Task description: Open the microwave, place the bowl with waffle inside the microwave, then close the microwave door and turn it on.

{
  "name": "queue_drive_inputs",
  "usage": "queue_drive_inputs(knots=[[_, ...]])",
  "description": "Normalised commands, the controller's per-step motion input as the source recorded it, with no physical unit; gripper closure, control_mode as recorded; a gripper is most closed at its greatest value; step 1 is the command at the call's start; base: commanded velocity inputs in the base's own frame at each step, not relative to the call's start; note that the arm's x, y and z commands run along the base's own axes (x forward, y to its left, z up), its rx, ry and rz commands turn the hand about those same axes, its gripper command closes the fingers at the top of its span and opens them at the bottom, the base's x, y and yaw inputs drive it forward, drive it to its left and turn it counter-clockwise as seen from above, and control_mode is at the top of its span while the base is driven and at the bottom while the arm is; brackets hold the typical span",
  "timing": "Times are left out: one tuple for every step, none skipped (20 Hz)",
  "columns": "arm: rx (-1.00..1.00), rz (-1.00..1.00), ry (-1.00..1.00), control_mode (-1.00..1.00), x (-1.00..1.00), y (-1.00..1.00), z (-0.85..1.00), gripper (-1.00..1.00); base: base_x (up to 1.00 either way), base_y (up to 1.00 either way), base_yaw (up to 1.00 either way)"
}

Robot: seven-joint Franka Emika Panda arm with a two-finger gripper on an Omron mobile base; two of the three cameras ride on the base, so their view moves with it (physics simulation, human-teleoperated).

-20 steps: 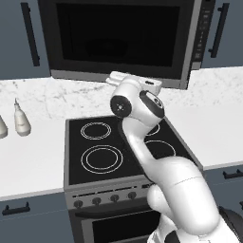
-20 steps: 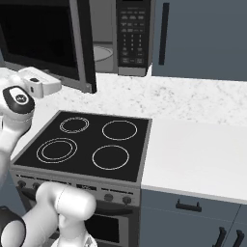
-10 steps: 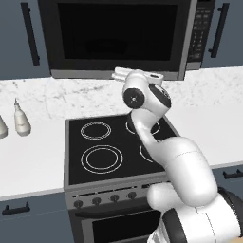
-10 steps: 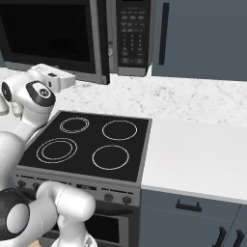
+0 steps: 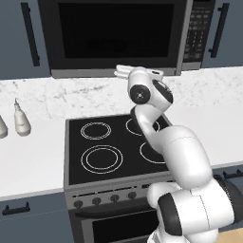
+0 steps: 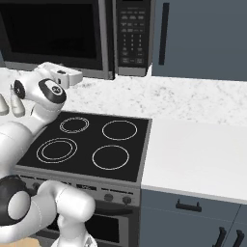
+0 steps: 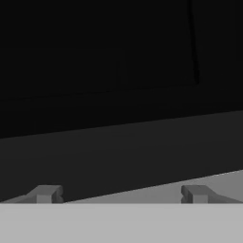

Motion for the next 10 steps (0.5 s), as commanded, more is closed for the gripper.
queue_drive_inputs(knots=[[0.0,0.01,0.0,-1.0,0.26,0.0,0.01,-1.0,0.0,0.0,0.0],[0.0,0.0,0.0,-1.0,0.26,0.0,0.01,-1.0,0.0,0.0,0.0],[0.0,0.0,0.0,-1.0,0.31,0.0,0.0,-1.0,0.0,0.0,0.0],[0.0,0.01,0.0,-1.0,0.32,0.0,0.0,-1.0,0.0,0.0,0.0],[0.0,0.01,0.0,-1.0,0.33,0.0,0.0,-1.0,0.0,0.0,0.0],[0.0,0.01,0.0,-1.0,0.33,0.0,0.0,-1.0,0.0,0.0,0.0],[0.0,0.01,0.0,-1.0,0.34,0.0,0.0,-1.0,0.0,0.0,0.0],[0.0,0.01,0.0,-1.0,0.31,0.0,0.0,-1.0,0.0,0.0,0.0],[0.0,0.01,0.0,-1.0,0.3,0.0,0.0,-1.0,0.0,0.0,0.0],[0.0,0.0,0.0,-1.0,0.31,0.0,0.0,-1.0,0.0,0.0,0.0]])
